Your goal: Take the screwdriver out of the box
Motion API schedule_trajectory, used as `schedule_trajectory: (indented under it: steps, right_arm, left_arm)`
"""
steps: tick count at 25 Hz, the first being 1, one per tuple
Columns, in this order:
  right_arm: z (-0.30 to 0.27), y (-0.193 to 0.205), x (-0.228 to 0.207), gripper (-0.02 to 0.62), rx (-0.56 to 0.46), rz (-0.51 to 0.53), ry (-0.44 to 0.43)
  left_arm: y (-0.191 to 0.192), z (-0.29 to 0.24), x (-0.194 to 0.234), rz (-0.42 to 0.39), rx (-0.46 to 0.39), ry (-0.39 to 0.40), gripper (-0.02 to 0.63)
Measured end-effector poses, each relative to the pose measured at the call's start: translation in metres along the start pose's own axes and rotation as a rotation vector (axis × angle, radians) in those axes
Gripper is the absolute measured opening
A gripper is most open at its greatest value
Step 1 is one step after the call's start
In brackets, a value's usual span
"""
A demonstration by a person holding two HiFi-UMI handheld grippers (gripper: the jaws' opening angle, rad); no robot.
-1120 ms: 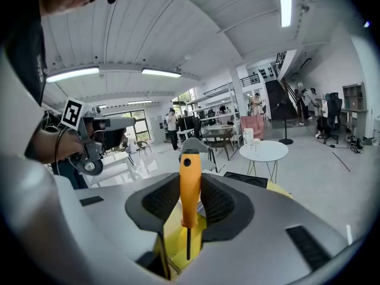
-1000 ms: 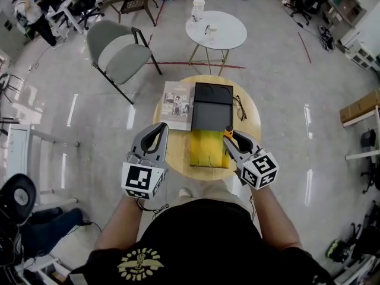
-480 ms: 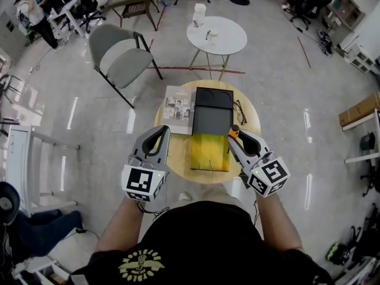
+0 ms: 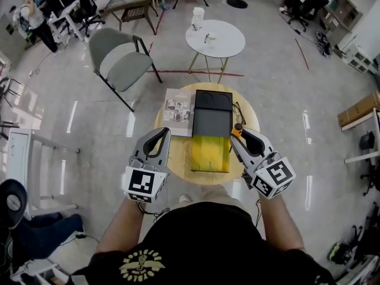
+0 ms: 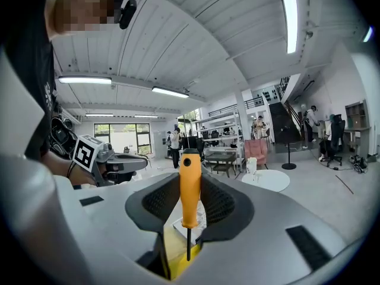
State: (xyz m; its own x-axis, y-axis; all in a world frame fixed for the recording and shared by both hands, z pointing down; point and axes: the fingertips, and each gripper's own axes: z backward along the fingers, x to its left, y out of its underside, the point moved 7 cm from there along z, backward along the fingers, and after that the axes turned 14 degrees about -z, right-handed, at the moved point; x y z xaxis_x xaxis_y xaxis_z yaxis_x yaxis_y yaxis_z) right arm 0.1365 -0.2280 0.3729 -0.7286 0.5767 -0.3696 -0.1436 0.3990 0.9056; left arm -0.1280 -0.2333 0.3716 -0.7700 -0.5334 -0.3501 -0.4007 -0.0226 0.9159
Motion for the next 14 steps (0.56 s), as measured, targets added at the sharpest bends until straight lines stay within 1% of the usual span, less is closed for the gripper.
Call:
schedule_trajectory:
  steps: [8,14]
  right_arm:
    - [0.001,0.006,0.0,0.126,0.019,-0.003,-0.015]
    - [0.0,0.005,-0.004,0.126,0.031,-0.015,0.003]
  left_arm:
    - [0.001,-0.001,-0.002,-0.008,-0.003,0.005,0.017]
    - [0.006,-0.01,-0.003,-0.011,0.011,0.012,0.017]
